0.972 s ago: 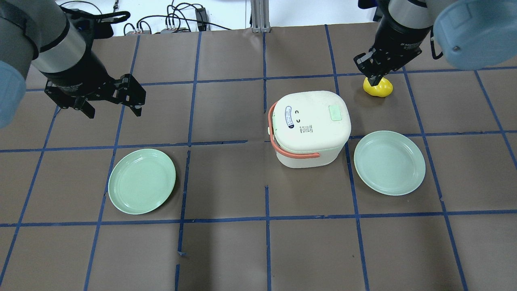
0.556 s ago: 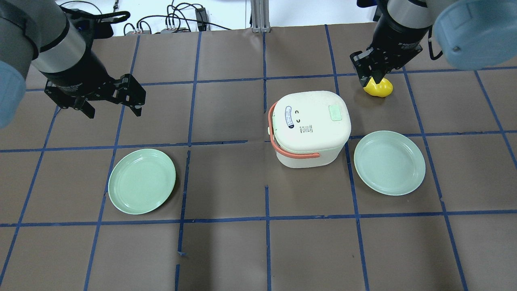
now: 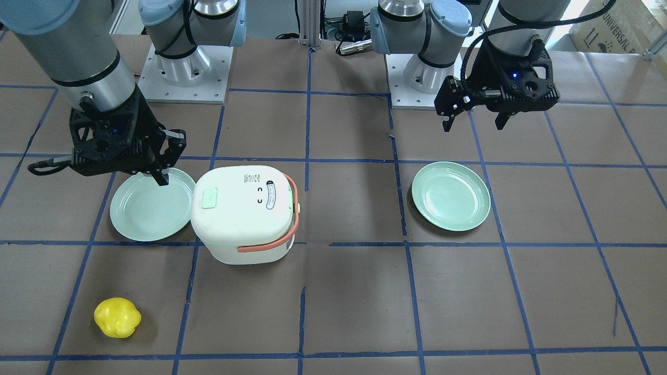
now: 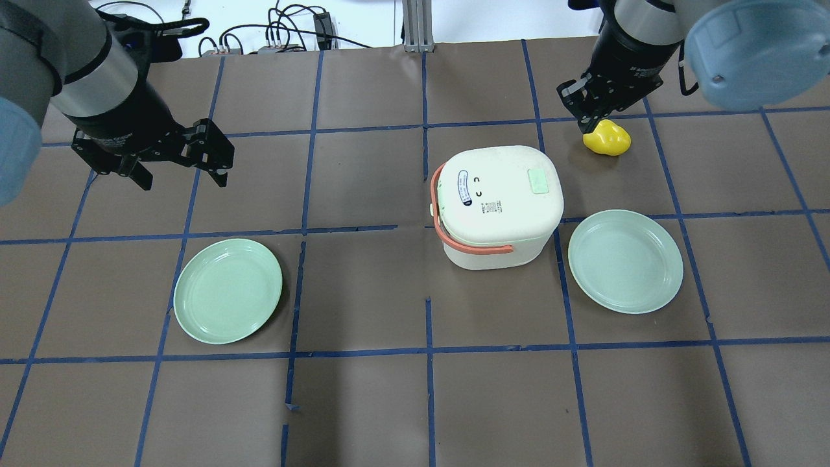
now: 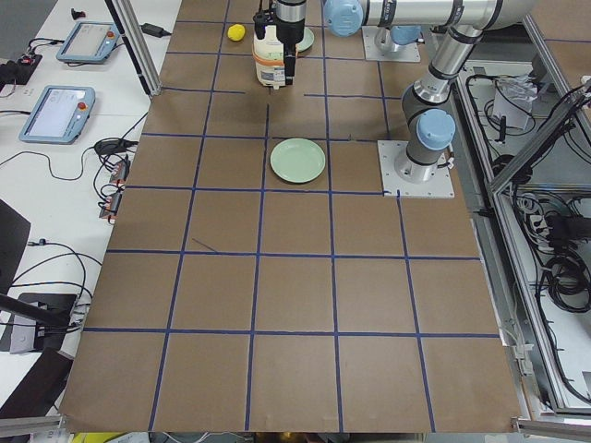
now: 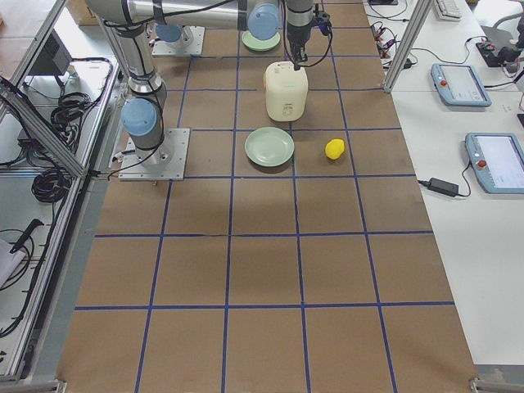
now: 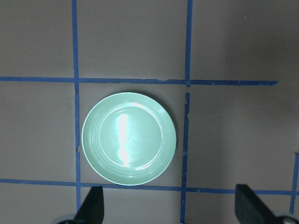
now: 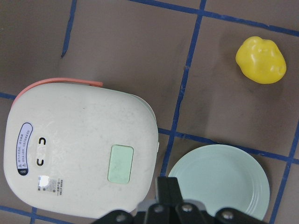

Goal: Press rice cooker button
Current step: 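Move the right gripper over the rice cooker's green button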

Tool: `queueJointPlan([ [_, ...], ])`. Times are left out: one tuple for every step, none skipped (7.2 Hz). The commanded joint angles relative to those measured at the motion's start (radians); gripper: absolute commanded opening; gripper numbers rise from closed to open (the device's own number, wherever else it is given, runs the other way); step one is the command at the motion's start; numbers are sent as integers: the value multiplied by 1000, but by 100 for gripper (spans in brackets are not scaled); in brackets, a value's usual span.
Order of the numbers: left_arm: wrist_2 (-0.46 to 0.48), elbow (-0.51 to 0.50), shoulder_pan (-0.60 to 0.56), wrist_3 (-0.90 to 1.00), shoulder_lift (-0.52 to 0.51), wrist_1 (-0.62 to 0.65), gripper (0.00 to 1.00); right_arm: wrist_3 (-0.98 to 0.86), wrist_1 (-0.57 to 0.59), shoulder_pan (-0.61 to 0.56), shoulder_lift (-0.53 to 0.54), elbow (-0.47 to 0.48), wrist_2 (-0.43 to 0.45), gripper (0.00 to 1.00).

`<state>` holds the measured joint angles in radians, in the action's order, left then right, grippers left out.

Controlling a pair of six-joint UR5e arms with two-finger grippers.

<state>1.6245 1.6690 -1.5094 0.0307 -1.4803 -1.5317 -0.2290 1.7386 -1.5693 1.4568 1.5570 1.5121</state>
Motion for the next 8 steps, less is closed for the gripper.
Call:
queueJointPlan([
  [0, 0, 0, 0, 0, 1, 100, 0, 15, -6, -36, 29, -12, 6],
  [0, 0, 0, 0, 0, 1, 100, 2, 38, -9, -38, 76, -12, 6],
  [0, 0, 0, 0, 0, 1, 100, 0, 57, -11, -33, 118, -12, 6],
  [0, 0, 0, 0, 0, 1, 100, 0, 65, -14, -33, 127, -18, 6],
  [0, 0, 0, 0, 0, 1, 100, 0, 68, -14, -33, 132, -57, 6],
  [0, 0, 0, 0, 0, -1, 100, 0, 70, -15, -33, 135, -69, 6],
  [0, 0, 0, 0, 0, 1, 100, 0, 71, -24, -35, 135, -96, 6],
  [0, 0, 0, 0, 0, 1, 100, -1, 84, -28, -38, 138, -102, 6],
])
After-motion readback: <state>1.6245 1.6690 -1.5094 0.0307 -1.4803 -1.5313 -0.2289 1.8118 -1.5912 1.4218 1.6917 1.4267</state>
